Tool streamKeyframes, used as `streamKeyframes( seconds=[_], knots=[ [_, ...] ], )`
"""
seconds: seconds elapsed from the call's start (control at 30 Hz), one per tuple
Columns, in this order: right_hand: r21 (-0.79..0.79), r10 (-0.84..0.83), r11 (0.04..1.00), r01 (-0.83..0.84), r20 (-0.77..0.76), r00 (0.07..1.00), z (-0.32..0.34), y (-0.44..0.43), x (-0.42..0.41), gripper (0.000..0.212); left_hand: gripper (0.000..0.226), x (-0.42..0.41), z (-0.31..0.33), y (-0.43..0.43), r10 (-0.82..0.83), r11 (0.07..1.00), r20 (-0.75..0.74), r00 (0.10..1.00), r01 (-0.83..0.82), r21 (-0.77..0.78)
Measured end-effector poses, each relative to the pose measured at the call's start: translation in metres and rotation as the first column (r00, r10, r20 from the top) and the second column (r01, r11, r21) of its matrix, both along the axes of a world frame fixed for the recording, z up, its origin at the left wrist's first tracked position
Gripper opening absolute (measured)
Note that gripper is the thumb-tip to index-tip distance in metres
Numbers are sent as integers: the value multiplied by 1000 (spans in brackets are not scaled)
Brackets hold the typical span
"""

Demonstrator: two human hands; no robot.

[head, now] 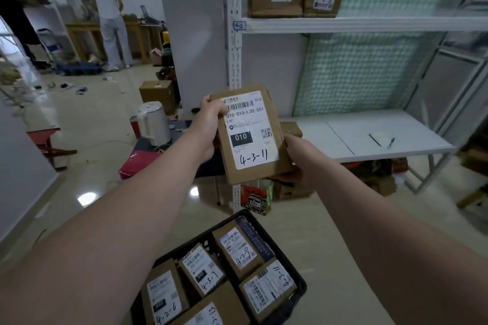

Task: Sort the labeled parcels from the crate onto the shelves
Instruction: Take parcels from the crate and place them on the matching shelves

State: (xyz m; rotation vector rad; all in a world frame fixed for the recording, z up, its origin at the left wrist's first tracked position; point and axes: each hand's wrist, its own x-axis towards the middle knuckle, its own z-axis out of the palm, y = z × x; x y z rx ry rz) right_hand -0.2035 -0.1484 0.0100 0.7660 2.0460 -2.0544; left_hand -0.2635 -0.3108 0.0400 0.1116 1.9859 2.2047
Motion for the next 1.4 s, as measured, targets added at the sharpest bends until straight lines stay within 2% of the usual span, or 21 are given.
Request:
streamKeyframes(
  seconds=[0.13, 0.2, 0.37, 0.63, 0.77, 0.9, 0.97, 1.07, 1.23, 1.4],
  knots=[
    [-21, 50, 999, -50, -1, 999, 3, 23, 10, 27, 28, 7, 5, 19, -33, 998, 53, 998, 31, 49],
    [-50, 87, 995, -87, -5, 996, 5, 37, 13, 30, 22, 9, 8, 32, -48, 996, 53, 997, 44, 73],
    [-94, 123, 987, -128, -54, 991, 10, 73, 20, 38, 36, 11, 17, 68, -85, 986, 83, 993, 72, 149],
    [-84, 122, 988, -129, -92, 988, 22, 162, 48, 44, 60, 28, 32, 162, -159, 959, 24, 987, 148, 243],
    [10, 165, 986, -166, -151, 975, 32, 203, 58, 57, 64, 31, 36, 201, -183, 961, -2, 983, 179, 212],
    [51, 141, 990, -134, -164, 976, 45, 236, 64, 57, 65, 37, 46, 234, -189, 972, 4, 982, 187, 142],
    [50, 133, 991, -126, -162, 978, 50, 251, 62, 60, 60, 41, 55, 248, -181, 977, 7, 984, 179, 116],
    [55, 119, 992, -110, -176, 977, 64, 270, 57, 64, 40, 52, 74, 268, -159, 987, 0, 987, 159, 30],
    [110, 107, 991, -81, -257, 960, 93, 299, 53, 65, 29, 54, 106, 302, -166, 985, -34, 986, 164, -61],
    [113, 94, 992, -64, -281, 955, 104, 326, 44, 63, 22, 43, 117, 328, -160, 984, -32, 987, 157, -80]
  ],
)
